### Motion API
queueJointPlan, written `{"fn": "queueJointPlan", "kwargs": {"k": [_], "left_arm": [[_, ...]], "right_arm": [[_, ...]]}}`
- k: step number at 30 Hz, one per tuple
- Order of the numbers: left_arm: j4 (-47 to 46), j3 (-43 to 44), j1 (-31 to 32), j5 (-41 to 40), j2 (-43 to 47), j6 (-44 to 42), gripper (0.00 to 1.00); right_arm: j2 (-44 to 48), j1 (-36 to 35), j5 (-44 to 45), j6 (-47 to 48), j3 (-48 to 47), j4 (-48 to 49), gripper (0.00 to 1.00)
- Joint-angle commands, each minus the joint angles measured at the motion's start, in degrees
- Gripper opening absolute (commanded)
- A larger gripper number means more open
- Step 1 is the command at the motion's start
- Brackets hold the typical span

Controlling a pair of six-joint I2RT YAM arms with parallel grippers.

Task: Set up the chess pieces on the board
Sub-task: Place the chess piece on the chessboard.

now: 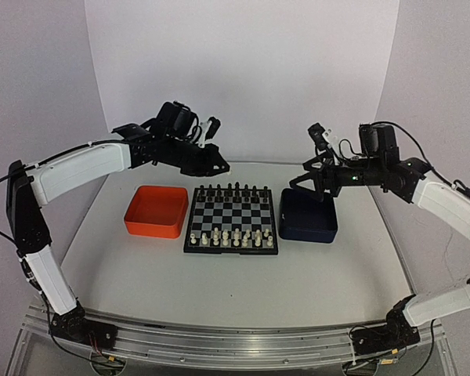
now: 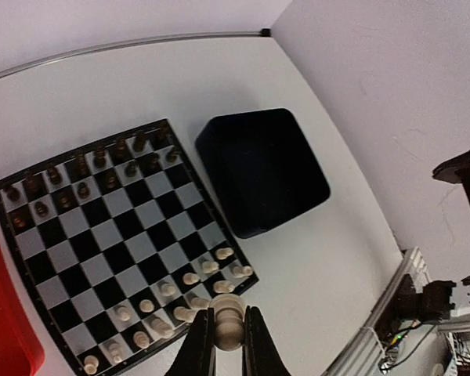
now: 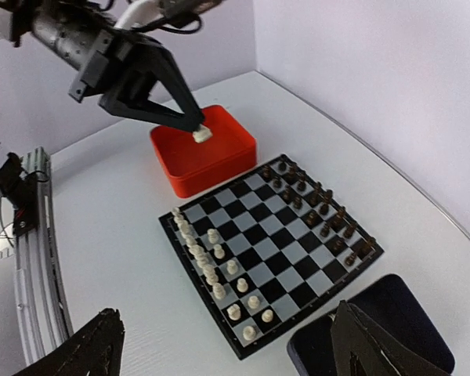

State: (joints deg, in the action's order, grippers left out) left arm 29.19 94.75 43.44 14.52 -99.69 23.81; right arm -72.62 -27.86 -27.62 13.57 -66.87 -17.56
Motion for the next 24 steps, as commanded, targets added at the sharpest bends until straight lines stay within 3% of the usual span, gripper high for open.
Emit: {"fn": "queueJointPlan", "kwargs": {"k": [1,4,8,24], "left_arm": [[10.4,-1.5,-0.1,-20.3,-1.6,-0.7,0.00],[10.5,-2.9,0.0,-21.6,-3.2,0.6,0.00],[8.6,-5.7,0.1,-21.6,-4.5,2.3,0.00],[4.4,-10.3,2.6,-25.9,-10.2,8.1,0.00]], "right_arm": [[-0.8,0.1,26.0,-6.1,2.9,-0.4,0.90],[-1.1,0.1,36.6,-8.3,4.1,-0.3,0.91],[-0.4,0.1,41.3,-10.0,6.3,-0.4,0.91],[1.4,0.1,43.8,-10.5,8.7,-0.4,0.94]]}}
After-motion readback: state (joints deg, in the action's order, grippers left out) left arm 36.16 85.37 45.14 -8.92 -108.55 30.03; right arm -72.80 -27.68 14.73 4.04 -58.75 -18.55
